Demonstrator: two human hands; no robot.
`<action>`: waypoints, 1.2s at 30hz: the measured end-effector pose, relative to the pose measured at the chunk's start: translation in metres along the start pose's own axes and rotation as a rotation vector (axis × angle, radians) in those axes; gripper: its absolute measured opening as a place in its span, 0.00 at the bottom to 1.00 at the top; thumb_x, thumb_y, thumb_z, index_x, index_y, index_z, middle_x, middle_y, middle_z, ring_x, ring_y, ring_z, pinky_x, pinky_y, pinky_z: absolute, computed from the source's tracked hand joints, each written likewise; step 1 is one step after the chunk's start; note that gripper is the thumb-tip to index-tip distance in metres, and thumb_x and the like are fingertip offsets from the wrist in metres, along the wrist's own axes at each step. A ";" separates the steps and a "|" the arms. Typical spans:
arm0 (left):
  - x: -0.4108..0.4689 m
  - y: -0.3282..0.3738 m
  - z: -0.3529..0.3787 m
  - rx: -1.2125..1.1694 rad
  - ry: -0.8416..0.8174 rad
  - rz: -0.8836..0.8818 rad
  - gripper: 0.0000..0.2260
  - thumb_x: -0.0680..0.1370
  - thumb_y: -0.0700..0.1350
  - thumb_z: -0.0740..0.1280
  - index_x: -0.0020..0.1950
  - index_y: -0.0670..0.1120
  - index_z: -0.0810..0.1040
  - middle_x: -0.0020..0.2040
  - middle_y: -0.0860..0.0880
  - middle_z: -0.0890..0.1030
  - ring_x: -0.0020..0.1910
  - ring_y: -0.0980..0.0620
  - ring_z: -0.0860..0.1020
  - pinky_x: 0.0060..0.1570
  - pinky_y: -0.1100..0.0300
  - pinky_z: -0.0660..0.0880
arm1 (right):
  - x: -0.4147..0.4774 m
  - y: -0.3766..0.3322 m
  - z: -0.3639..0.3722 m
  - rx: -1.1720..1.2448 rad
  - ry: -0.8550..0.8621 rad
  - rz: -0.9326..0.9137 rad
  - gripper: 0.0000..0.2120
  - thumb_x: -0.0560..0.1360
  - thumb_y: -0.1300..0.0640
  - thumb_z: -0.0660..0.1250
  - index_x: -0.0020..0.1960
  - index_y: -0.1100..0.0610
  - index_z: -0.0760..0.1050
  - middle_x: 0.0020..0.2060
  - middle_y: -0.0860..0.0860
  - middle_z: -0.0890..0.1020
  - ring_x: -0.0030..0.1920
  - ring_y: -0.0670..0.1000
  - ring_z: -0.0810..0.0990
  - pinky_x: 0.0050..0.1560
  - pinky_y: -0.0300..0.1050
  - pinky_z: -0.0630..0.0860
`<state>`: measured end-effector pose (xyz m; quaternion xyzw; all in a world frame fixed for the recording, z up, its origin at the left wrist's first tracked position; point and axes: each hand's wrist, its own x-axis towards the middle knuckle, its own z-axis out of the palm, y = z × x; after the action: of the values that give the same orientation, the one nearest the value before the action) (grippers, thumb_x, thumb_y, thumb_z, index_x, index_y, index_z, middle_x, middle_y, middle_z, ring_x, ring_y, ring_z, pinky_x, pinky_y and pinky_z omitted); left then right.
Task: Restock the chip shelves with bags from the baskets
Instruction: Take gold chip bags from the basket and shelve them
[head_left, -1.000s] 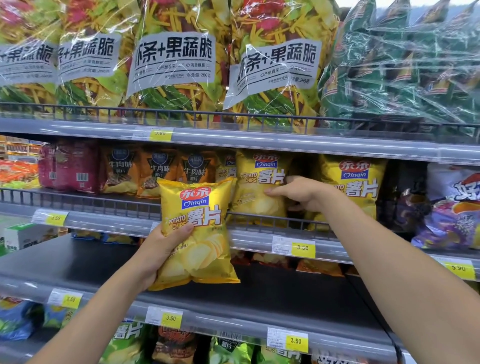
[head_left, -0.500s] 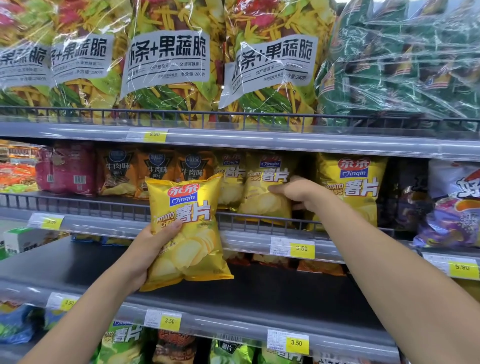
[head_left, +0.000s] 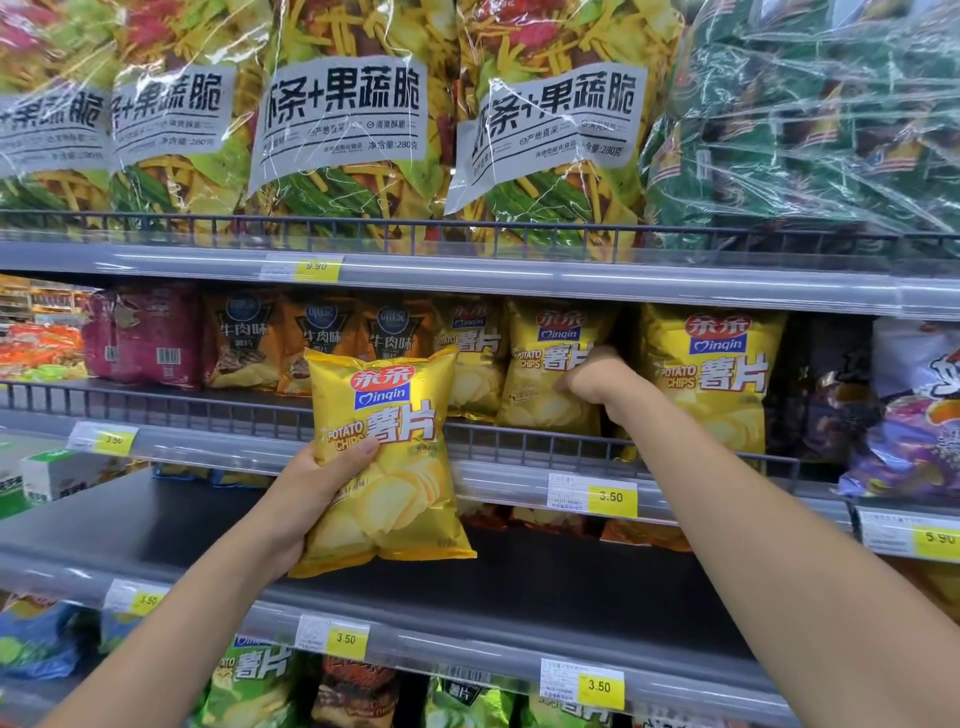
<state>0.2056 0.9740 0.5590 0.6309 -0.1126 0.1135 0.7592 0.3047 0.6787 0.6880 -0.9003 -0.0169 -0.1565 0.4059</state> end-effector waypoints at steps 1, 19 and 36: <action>0.000 0.001 0.002 0.005 -0.005 0.001 0.33 0.69 0.59 0.80 0.69 0.47 0.78 0.59 0.42 0.86 0.56 0.39 0.86 0.56 0.43 0.83 | -0.003 0.001 -0.001 0.022 0.014 0.011 0.29 0.75 0.59 0.76 0.73 0.60 0.70 0.68 0.59 0.76 0.68 0.60 0.76 0.69 0.56 0.75; 0.015 0.031 0.105 0.129 -0.109 0.259 0.43 0.60 0.72 0.79 0.69 0.52 0.77 0.59 0.52 0.87 0.57 0.50 0.86 0.57 0.47 0.82 | -0.123 0.025 -0.042 0.123 -0.271 -0.312 0.31 0.73 0.38 0.73 0.72 0.46 0.70 0.60 0.38 0.80 0.58 0.39 0.80 0.50 0.39 0.81; 0.042 0.082 0.115 0.475 -0.141 0.536 0.25 0.72 0.62 0.77 0.67 0.65 0.75 0.62 0.61 0.83 0.64 0.55 0.80 0.64 0.45 0.79 | -0.082 0.034 -0.050 0.188 0.077 -0.557 0.27 0.72 0.50 0.79 0.69 0.45 0.74 0.60 0.39 0.82 0.63 0.42 0.79 0.61 0.42 0.75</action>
<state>0.2166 0.8763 0.6691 0.7440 -0.2965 0.2878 0.5251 0.2187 0.6269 0.6701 -0.8128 -0.2625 -0.2936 0.4292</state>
